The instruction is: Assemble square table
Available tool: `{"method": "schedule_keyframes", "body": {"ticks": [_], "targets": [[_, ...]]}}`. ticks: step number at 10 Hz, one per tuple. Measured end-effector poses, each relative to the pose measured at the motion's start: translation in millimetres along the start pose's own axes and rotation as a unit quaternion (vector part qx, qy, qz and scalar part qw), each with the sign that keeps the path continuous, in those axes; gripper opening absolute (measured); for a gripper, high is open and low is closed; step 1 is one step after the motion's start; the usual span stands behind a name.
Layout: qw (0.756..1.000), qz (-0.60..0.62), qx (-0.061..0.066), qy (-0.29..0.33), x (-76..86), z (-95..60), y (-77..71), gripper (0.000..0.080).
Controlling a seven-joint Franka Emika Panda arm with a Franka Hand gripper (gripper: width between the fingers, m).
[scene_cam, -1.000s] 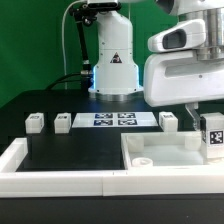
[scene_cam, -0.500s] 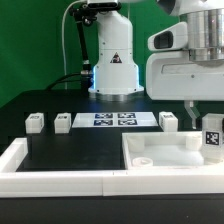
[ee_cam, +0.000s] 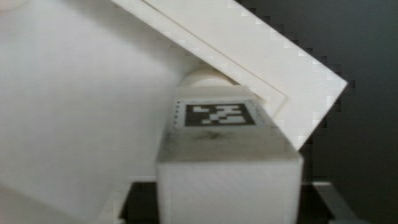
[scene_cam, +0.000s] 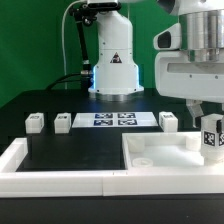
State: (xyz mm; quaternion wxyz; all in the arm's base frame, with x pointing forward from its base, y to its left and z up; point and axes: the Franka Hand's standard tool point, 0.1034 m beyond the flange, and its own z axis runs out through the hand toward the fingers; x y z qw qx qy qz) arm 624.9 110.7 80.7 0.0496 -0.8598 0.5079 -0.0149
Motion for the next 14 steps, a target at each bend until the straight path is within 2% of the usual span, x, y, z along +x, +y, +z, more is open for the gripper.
{"method": "schedule_keyframes", "body": {"ticks": [3,4,5,6,10,13,14], "targets": [[1.0,0.007,0.001,-0.001,-0.7,0.1,-0.2,0.0299],[1.0,-0.018,0.001,-0.001,-3.6,0.3,-1.2,0.0498],[0.999,-0.041,0.001,-0.001,-6.2,0.4,-2.3,0.0498],[0.996,-0.086,0.001,-0.002,-8.6,0.4,-3.1,0.0616],[0.963,-0.271,0.002,-0.002,-9.5,0.3,-3.8,0.0648],[0.923,-0.385,0.002,-0.001,-10.0,0.4,-3.8,0.0649],[0.901,-0.433,0.001,-0.001,-8.9,0.7,-3.2,0.0649]]}}
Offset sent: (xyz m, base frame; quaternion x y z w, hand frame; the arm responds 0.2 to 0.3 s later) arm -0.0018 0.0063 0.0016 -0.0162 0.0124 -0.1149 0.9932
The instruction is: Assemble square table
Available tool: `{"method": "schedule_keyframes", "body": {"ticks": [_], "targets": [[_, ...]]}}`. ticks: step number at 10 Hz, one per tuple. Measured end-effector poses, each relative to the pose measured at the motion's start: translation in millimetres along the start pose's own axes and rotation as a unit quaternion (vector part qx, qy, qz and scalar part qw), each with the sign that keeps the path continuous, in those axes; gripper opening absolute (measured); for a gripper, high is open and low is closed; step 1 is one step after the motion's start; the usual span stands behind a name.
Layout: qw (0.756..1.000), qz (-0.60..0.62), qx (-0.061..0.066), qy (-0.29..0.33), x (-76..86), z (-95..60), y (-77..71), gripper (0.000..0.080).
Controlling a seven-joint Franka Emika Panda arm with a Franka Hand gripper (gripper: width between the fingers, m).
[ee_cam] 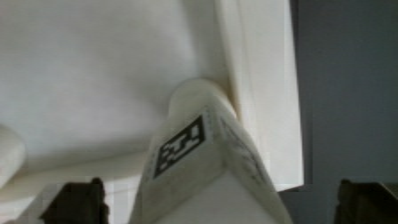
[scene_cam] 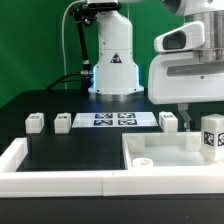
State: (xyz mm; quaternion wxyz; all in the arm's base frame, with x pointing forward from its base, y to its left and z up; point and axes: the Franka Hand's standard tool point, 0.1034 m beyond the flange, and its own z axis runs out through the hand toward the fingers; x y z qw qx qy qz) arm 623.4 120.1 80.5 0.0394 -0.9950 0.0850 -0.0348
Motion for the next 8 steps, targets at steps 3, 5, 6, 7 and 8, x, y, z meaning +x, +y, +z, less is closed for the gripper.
{"method": "schedule_keyframes", "body": {"ticks": [3,5,6,7,8], "targets": [[0.994,-0.109,-0.002,0.0,1.6,0.9,6.2,0.0649],[0.987,-0.162,-0.007,0.0,1.3,0.9,5.6,0.0649],[0.978,-0.209,-0.011,0.0,1.7,0.7,6.4,0.0649],[0.973,-0.229,-0.014,-0.001,1.8,0.7,6.6,0.0649],[0.973,-0.23,-0.014,-0.001,1.7,0.7,6.7,0.0636]]}}
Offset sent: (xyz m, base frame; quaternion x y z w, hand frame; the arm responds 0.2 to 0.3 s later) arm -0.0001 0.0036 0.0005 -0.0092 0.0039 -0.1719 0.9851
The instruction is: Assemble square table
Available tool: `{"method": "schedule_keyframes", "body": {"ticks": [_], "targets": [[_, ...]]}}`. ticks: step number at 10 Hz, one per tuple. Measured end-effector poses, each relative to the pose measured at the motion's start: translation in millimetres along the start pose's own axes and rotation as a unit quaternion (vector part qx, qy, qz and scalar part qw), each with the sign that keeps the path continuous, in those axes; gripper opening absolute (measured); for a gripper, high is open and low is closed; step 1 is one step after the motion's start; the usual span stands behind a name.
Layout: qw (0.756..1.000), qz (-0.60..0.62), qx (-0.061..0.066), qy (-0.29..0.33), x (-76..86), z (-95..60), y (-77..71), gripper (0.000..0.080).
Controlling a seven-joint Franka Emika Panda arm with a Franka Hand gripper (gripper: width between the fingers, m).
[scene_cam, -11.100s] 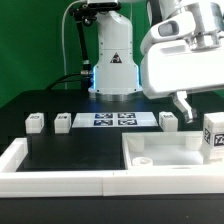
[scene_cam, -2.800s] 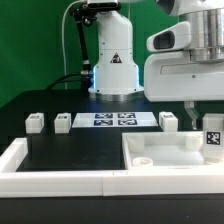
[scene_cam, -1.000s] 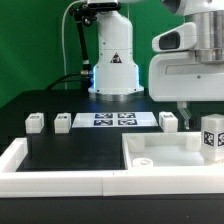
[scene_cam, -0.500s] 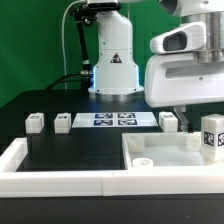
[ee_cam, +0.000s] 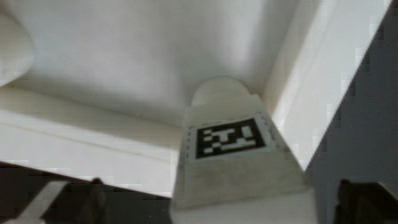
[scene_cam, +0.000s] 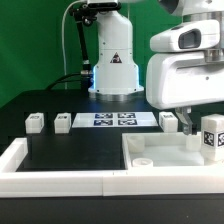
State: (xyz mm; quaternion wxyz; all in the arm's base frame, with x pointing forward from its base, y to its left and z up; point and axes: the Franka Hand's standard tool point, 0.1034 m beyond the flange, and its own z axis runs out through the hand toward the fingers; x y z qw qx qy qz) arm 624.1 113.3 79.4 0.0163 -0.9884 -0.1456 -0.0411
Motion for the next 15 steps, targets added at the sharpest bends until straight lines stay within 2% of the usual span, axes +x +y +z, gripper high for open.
{"method": "schedule_keyframes", "body": {"ticks": [1,3,7,10,12,15], "targets": [[1.0,0.0,0.0,0.0,-0.2,0.2,0.3,0.0636],[1.0,0.001,0.0,0.0,-0.4,0.3,0.3,0.029],[1.0,0.03,0.0,-0.001,-0.7,0.6,0.6,0.0291],[0.988,0.156,0.002,-0.001,-0.8,0.9,-1.0,0.0291],[0.962,0.273,0.001,-0.003,-1.7,1.8,-5.8,0.0292],[0.9,0.436,-0.005,-0.003,-2.8,3.1,-6.6,0.0292]]}}
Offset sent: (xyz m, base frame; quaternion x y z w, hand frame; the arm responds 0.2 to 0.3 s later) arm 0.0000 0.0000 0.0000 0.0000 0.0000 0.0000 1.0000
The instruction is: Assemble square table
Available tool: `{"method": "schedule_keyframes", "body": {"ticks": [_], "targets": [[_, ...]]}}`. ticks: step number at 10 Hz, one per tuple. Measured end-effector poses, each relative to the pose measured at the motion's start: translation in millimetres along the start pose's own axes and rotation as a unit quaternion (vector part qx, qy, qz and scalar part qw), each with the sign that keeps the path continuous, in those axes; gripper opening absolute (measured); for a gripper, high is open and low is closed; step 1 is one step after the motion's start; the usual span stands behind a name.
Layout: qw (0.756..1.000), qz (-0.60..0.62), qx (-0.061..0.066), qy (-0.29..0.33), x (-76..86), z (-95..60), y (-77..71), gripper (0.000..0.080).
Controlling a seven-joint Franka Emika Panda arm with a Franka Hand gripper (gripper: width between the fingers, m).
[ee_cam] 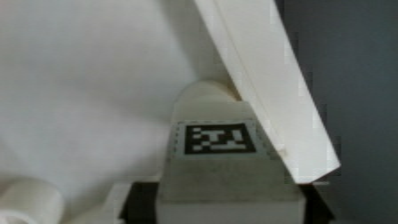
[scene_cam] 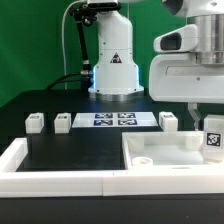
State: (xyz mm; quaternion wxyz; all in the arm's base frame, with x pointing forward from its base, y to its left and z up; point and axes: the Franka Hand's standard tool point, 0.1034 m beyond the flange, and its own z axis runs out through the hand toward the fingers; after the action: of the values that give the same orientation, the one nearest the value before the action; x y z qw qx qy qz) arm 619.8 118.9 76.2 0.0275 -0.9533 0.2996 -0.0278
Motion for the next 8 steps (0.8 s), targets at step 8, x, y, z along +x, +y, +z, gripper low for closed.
{"method": "schedule_keyframes", "body": {"ticks": [8], "targets": [[0.984,0.178,0.0,0.0,-1.4,0.7,-1.0,0.055]]}}
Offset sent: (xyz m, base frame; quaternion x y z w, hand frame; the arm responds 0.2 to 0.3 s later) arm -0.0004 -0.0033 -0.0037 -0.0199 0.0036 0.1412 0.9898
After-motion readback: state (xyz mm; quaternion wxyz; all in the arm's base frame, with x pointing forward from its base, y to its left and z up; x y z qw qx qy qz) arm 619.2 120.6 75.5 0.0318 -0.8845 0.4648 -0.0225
